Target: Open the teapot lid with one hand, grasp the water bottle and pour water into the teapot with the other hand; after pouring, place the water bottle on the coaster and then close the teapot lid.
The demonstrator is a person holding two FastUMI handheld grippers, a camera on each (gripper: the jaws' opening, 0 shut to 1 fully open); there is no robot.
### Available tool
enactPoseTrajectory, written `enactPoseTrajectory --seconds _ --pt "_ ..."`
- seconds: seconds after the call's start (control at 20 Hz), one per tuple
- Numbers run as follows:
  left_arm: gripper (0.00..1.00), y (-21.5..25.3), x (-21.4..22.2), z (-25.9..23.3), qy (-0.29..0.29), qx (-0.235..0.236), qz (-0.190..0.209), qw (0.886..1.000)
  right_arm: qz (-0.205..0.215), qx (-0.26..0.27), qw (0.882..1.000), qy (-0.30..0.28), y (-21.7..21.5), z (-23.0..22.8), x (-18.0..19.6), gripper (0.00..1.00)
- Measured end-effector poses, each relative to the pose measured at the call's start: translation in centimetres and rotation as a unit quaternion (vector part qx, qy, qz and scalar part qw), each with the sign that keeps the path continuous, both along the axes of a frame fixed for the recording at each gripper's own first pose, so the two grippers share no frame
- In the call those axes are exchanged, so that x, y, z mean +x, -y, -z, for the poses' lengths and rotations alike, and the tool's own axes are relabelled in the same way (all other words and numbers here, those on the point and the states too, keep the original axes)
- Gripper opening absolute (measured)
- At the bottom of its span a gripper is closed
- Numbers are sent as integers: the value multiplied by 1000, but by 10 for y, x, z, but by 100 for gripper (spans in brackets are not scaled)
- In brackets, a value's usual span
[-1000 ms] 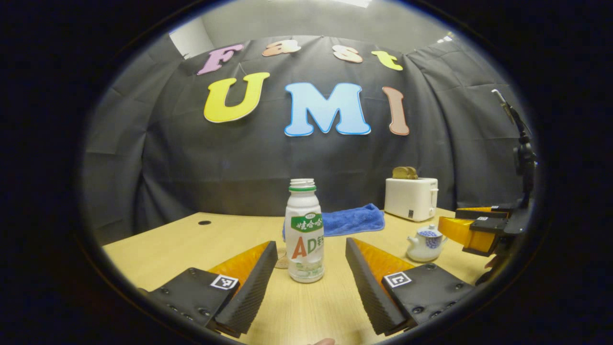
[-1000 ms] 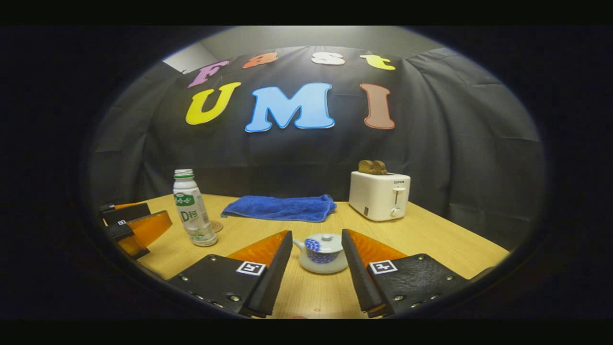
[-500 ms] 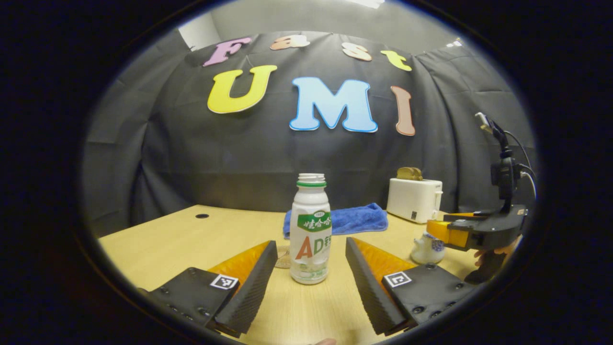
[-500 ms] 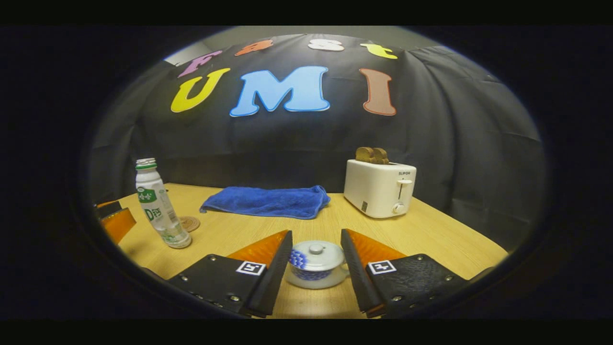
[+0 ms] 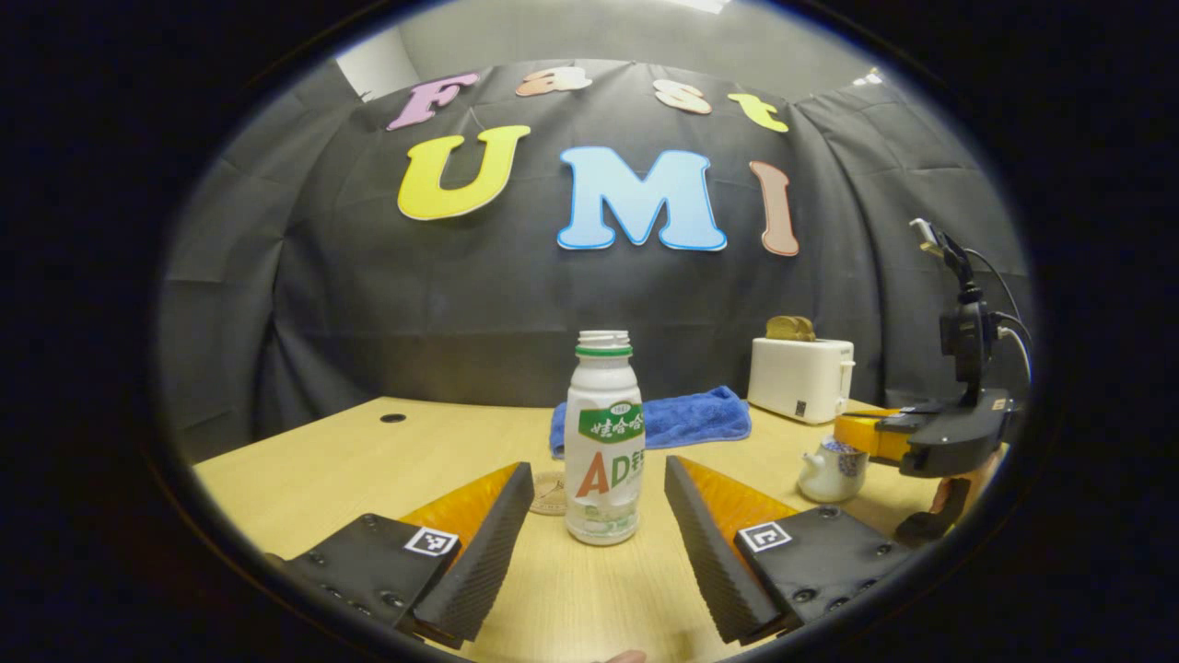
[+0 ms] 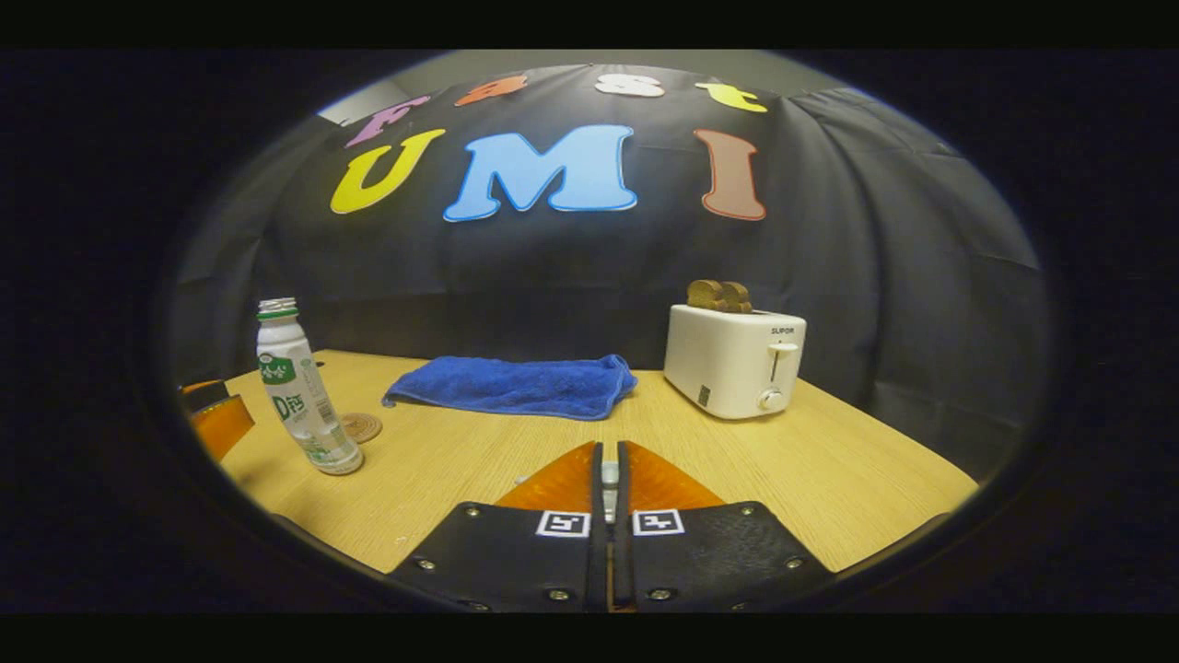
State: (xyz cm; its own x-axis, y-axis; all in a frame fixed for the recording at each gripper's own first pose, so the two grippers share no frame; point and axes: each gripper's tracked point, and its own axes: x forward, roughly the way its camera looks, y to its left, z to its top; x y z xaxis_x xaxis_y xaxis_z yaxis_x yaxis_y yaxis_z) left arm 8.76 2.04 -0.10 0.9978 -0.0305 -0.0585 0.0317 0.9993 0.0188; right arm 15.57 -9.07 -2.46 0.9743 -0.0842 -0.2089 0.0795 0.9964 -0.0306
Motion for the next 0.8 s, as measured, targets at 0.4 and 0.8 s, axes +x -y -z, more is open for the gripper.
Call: enactPoseTrajectory --seconds 0.4,0.8 --pt "100 6 3 -2 10 -2 0 1000 -11 -18 999 45 -3 -26 -9 2" --pt "100 10 45 10 -3 9 -14 1000 -39 -12 997 73 -15 -37 -19 2"
